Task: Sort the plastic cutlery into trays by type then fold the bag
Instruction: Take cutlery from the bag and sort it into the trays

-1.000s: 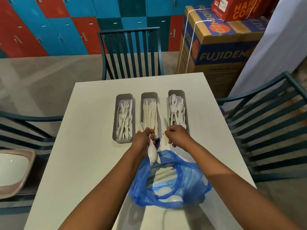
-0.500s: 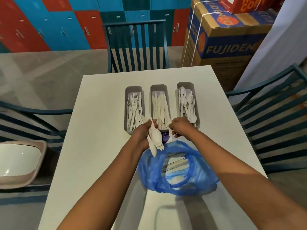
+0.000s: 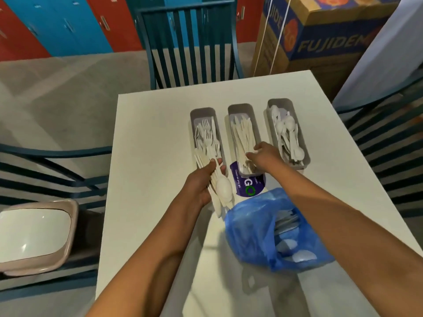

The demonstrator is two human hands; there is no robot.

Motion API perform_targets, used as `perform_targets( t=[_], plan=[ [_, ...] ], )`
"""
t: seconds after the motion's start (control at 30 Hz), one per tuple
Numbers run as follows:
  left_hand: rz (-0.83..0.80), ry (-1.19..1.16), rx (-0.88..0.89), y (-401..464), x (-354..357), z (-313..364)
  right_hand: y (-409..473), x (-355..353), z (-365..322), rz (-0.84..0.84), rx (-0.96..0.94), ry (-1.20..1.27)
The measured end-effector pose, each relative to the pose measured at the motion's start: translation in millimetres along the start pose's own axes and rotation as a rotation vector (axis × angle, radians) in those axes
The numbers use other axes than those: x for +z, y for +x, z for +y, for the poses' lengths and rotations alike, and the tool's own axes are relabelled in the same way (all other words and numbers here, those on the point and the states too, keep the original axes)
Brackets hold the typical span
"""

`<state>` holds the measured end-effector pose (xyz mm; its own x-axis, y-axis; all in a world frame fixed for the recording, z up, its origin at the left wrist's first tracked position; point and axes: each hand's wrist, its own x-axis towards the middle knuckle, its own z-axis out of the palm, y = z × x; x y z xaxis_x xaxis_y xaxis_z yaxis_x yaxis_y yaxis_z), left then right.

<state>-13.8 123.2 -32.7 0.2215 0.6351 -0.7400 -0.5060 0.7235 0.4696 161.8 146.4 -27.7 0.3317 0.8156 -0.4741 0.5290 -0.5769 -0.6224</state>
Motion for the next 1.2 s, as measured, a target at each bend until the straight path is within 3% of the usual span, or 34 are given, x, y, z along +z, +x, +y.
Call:
perform_targets(
  t=[0.27,0.7,1.07,1.2],
  plan=[
    [0.036,0.064,0.094,14,-13,8,-55,47,-10,-0.475,-0.103,0.193],
    [0.106,0.192,0.229,16,-7,13,-49,50,-10,-0.305,-0.030,0.339],
    [0.122,0.138,0.216,21,19,6,-20,-8,18,-0.421,0.050,0.379],
    [0.122,0.083,0.198,22,45,0,-1,-48,29,-0.266,0.040,0.339]
  ],
)
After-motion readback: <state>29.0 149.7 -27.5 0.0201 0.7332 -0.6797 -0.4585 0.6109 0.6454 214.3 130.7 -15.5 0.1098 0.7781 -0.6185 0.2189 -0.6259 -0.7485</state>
